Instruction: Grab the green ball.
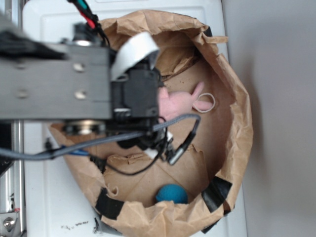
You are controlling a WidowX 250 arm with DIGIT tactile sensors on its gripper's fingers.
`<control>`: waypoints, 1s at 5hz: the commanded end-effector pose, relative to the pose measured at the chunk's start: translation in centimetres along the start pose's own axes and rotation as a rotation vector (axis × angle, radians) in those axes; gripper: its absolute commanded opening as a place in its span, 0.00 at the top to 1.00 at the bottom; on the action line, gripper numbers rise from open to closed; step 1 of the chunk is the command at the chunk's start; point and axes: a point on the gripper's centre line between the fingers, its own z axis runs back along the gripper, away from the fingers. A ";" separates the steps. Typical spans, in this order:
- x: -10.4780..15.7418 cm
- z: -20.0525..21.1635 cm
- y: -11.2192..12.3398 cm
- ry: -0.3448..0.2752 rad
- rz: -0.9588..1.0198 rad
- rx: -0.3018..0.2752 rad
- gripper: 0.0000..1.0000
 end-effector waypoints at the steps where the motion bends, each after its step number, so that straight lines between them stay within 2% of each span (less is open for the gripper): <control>1: 1.3 1.1 0.4 -0.032 0.044 -0.033 0.00; 2: 1.3 1.1 0.4 -0.032 0.044 -0.033 0.00; 3: 1.8 -0.7 1.8 -0.056 0.200 -0.043 0.00; 4: 2.9 -2.5 1.5 -0.070 0.285 -0.036 0.00; 5: 4.5 -4.1 0.9 -0.091 0.361 0.000 0.00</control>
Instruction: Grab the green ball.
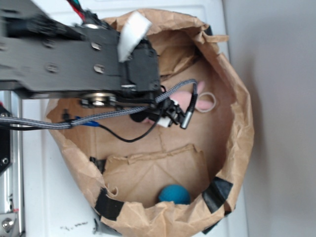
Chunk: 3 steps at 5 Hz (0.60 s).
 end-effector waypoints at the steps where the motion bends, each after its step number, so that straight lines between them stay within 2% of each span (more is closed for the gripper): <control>1: 3.6 -2.1 -1.1 -0.060 0.175 0.023 0.00; 2: 4.3 -4.0 -1.3 -0.077 0.260 0.079 0.00; 3: 4.2 -2.4 0.0 -0.054 0.256 0.097 0.00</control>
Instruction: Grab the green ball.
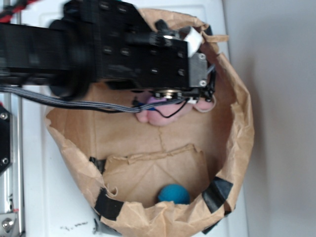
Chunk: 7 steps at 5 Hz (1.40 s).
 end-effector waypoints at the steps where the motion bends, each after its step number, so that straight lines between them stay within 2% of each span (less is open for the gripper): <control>1: 2.3 2.3 2.5 0.011 0.047 0.000 0.00; 2: 2.3 1.5 3.2 -0.035 0.060 0.000 0.00; 3: 2.5 0.8 3.5 -0.070 0.063 0.031 0.00; 4: 3.2 0.8 4.4 -0.091 0.083 0.018 0.00; 6: 2.7 -1.8 5.3 -0.179 0.092 0.028 0.00; 7: 2.2 -1.9 6.0 -0.184 0.095 0.009 1.00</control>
